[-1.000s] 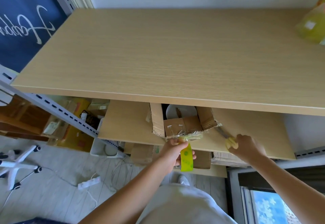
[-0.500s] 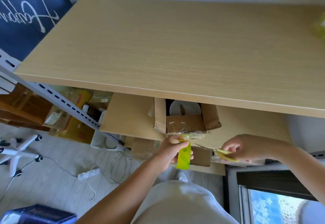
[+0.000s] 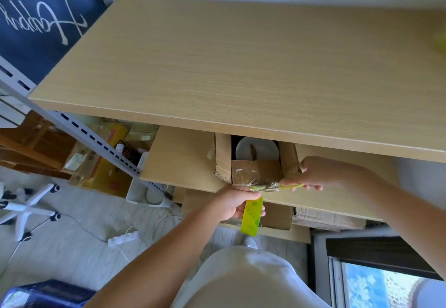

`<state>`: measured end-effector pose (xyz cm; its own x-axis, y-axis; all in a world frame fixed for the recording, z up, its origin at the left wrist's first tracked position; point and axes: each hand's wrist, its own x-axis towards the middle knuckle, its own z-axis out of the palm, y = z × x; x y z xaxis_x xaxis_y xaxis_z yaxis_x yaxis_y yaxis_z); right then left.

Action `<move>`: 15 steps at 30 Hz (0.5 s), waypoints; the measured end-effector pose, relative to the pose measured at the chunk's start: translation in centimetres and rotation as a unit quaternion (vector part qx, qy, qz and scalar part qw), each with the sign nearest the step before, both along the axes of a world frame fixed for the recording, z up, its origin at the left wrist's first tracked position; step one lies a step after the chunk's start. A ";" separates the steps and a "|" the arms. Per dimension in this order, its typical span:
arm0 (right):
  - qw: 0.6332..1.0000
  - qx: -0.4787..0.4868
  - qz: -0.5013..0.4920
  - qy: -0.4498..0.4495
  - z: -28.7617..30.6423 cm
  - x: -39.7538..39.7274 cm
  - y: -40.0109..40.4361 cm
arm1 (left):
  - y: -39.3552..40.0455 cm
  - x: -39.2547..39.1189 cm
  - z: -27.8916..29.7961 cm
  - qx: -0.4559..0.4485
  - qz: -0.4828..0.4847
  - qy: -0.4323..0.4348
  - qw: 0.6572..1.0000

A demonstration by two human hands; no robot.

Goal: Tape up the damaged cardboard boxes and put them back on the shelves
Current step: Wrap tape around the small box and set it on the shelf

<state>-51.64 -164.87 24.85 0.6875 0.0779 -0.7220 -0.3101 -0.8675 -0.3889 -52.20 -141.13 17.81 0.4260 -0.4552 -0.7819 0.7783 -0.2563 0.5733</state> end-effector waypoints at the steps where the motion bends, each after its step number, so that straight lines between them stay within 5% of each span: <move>1: 1.000 0.013 -0.011 0.012 0.1 0.4 0.1 | 0.1 0.2 0.0 0.000 -0.005 -0.002 1.000; 9: 0.957 0.139 -0.194 0.163 -2.9 -1.6 -0.5 | 1.1 0.4 -0.4 -0.032 -0.001 -0.024 0.999; 15: 0.964 0.179 -0.156 0.121 -4.1 -3.7 -0.7 | 0.9 0.6 -0.7 -0.023 -0.005 -0.028 0.999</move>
<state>-55.34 -165.53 20.78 0.5319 0.1677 -0.8300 -0.6541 -0.5411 -0.5285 -51.63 -140.26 17.15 0.4633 -0.4951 -0.7350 0.7420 -0.2368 0.6272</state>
